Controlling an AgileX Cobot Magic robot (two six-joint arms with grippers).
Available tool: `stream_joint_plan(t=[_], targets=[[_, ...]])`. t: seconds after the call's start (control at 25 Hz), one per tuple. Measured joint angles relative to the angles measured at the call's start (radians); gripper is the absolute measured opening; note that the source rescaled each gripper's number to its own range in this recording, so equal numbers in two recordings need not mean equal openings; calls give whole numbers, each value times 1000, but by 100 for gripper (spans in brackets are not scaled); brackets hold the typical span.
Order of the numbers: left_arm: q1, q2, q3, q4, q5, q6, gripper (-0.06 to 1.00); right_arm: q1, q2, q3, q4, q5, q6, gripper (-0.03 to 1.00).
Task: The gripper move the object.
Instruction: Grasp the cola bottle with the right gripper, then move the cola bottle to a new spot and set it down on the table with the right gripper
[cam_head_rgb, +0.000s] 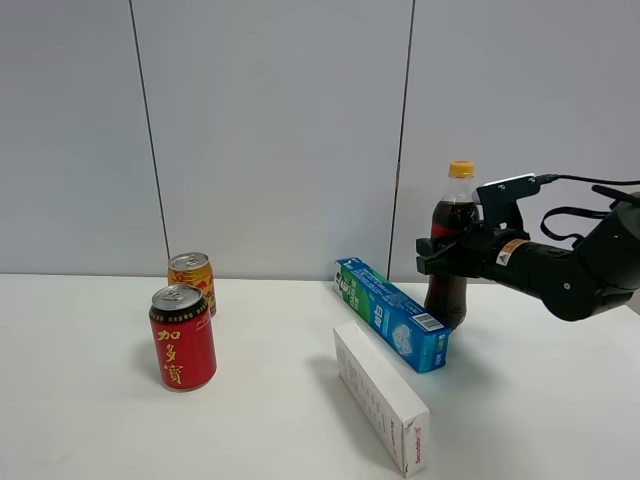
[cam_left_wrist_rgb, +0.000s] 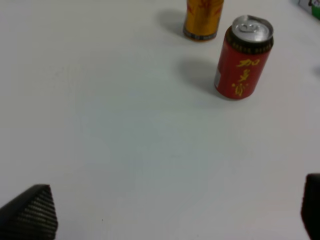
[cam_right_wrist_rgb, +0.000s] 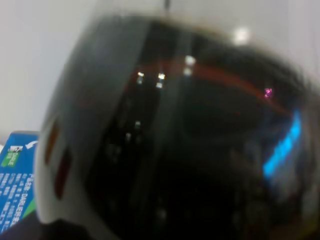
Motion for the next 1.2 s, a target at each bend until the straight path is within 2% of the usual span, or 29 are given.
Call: stream_joint_plan(t=[0.16, 0.4, 0.52, 0.68, 0.88, 1.08, 1.2], targets=[[0, 0, 0, 0, 0, 0, 100, 2, -25, 0, -3, 48, 0, 2], [0, 0, 0, 0, 0, 0, 100, 3, -171, 12, -45, 290, -2, 0], [0, 0, 0, 0, 0, 0, 100, 11, -299, 12, -98, 363, 43, 0], [0, 0, 0, 0, 0, 0, 100, 54, -453, 9, -181, 385, 194, 0], [0, 0, 0, 0, 0, 0, 100, 144, -499, 9, -278, 414, 374, 0], [0, 0, 0, 0, 0, 0, 100, 264, -497, -15, -289, 457, 388, 0], [0, 0, 0, 0, 0, 0, 100, 332, -466, -87, -260, 472, 330, 0]])
